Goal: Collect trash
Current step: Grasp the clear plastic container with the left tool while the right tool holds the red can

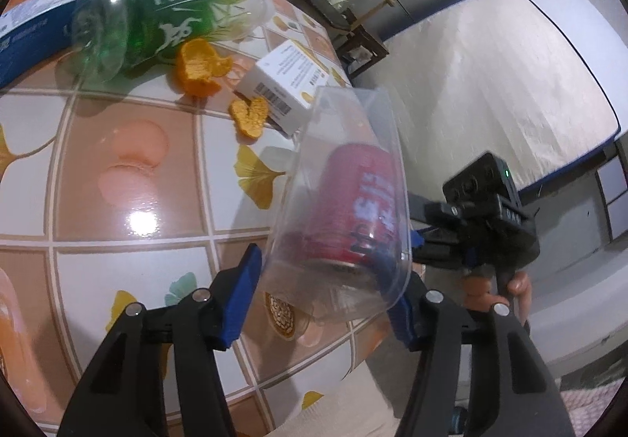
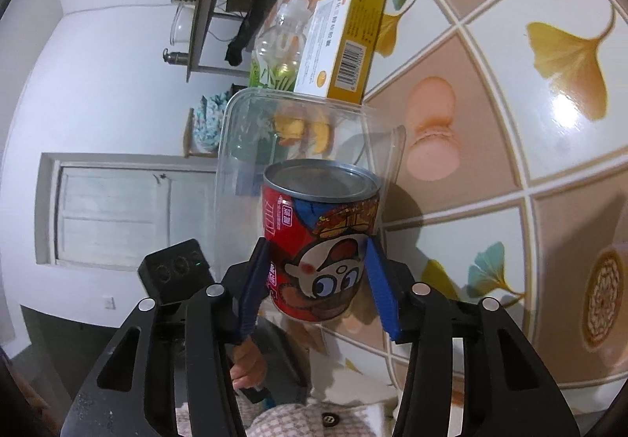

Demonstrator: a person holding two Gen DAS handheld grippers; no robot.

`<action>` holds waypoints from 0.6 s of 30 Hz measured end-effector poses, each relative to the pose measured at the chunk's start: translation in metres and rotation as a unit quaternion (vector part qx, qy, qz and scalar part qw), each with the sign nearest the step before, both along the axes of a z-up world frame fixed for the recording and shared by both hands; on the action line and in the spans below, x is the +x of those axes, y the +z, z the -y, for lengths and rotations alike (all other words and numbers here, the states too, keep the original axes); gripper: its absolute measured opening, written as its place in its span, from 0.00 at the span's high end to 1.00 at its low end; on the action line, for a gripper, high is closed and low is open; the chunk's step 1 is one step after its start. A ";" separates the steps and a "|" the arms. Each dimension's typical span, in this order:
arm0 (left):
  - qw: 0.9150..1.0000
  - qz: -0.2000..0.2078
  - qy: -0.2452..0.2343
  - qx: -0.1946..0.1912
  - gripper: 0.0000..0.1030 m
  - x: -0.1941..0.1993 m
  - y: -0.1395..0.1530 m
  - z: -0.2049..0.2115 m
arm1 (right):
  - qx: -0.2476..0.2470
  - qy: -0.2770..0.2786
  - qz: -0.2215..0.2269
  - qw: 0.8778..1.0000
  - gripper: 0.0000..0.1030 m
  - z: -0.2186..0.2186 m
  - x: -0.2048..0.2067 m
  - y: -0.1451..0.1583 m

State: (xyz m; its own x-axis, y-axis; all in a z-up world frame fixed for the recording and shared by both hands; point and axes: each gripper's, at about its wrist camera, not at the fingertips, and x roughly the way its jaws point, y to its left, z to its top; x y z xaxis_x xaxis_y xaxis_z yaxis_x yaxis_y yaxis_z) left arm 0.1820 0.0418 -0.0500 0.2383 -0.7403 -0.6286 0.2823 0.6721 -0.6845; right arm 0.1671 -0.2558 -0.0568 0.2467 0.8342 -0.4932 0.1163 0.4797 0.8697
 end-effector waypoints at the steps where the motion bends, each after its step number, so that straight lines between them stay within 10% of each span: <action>1: 1.000 -0.003 0.004 0.000 0.46 0.001 0.000 -0.001 | 0.002 -0.002 0.000 1.000 0.61 0.003 -0.003 0.000; 2: 1.000 -0.004 0.009 0.002 0.46 0.004 -0.001 -0.002 | 0.004 -0.004 0.000 1.000 0.66 0.004 -0.004 0.000; 3: 1.000 -0.005 0.013 0.001 0.46 0.004 -0.001 -0.002 | 0.011 -0.003 -0.004 1.000 0.91 0.007 -0.007 0.000; 8: 0.999 -0.018 0.026 0.000 0.49 0.005 -0.002 -0.007 | -0.003 -0.020 -0.006 1.000 0.94 0.021 -0.021 -0.002; 18: 0.999 -0.015 0.035 0.026 0.59 0.001 -0.001 -0.007 | -0.032 -0.020 0.038 0.999 0.45 -0.004 -0.008 0.024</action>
